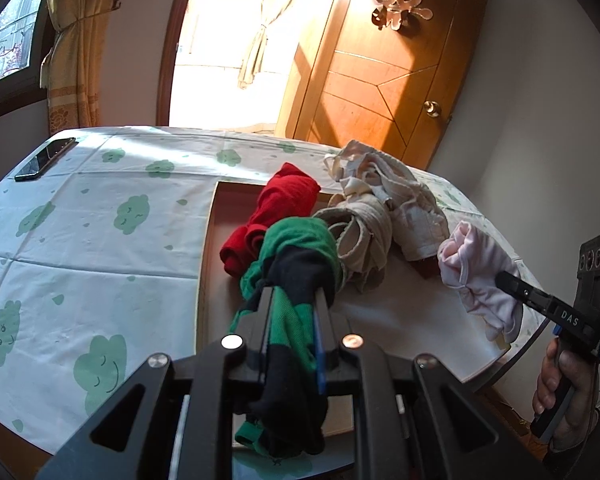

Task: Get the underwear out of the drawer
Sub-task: 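Carry both garments over the beige tray with both tools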

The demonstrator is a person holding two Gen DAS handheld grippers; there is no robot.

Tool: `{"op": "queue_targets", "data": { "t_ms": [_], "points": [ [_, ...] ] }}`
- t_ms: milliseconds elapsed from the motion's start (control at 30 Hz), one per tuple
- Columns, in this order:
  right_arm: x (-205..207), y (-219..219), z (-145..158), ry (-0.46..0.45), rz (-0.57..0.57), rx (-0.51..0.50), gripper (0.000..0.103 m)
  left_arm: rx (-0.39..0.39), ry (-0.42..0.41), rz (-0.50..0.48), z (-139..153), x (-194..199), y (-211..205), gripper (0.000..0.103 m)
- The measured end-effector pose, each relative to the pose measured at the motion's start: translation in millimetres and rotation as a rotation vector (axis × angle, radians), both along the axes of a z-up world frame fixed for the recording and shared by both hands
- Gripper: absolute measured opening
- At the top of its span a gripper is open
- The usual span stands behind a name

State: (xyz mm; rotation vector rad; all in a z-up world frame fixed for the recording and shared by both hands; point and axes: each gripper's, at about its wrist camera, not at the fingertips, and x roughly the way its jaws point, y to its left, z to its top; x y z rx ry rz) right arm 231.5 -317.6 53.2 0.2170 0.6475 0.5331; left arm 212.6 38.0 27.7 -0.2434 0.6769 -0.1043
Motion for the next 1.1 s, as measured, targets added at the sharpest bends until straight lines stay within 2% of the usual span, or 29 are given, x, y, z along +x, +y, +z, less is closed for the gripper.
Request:
{"op": "queue_targets", "data": {
  "t_ms": [500,833,1100],
  "points": [
    [9.8,7.1,-12.9,0.050,0.002,-0.059,0.030,0.011,0.048,0.011,-17.0,7.0,3.5,0.014],
    [12.9,18.9,-23.4,0.057,0.023,-0.145,0.030,0.082,0.060,0.013,-24.8,9.1,-1.3,0.014],
    [9.5,20.0,-25.5,0.048,0.027,-0.172,0.030,0.120,0.050,0.013,-28.6,7.0,-3.7,0.014]
  ]
}}
